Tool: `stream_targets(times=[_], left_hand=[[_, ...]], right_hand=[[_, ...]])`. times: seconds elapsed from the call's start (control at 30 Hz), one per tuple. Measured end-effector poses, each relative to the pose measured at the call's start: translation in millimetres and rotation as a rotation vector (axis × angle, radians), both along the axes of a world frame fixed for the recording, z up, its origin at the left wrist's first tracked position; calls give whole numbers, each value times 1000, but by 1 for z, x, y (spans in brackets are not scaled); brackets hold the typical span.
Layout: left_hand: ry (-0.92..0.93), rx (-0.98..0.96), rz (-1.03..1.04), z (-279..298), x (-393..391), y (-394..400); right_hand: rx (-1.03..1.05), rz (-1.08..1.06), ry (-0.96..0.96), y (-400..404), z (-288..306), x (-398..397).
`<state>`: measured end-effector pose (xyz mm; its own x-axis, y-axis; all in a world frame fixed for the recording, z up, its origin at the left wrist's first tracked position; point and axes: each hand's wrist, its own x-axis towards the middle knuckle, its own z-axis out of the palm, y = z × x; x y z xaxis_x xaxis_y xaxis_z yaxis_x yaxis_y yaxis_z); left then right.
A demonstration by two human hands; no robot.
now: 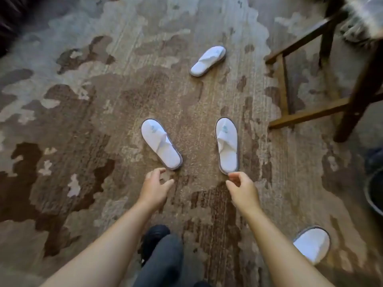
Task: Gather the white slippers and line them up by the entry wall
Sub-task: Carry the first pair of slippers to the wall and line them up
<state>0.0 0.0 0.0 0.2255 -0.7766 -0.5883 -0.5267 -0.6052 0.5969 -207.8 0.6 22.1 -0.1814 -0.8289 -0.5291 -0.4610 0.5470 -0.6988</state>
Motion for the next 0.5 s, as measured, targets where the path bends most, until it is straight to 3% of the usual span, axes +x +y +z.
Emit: stream_targets(times=[0.27,0.5], left_hand=[[-46,-125,133,-220,13,-84],[-280,-195,255,-305,10,-114]], right_hand=[[-123,-1,61,-59,-210,17],[-146,35,118,-61,-300,19]])
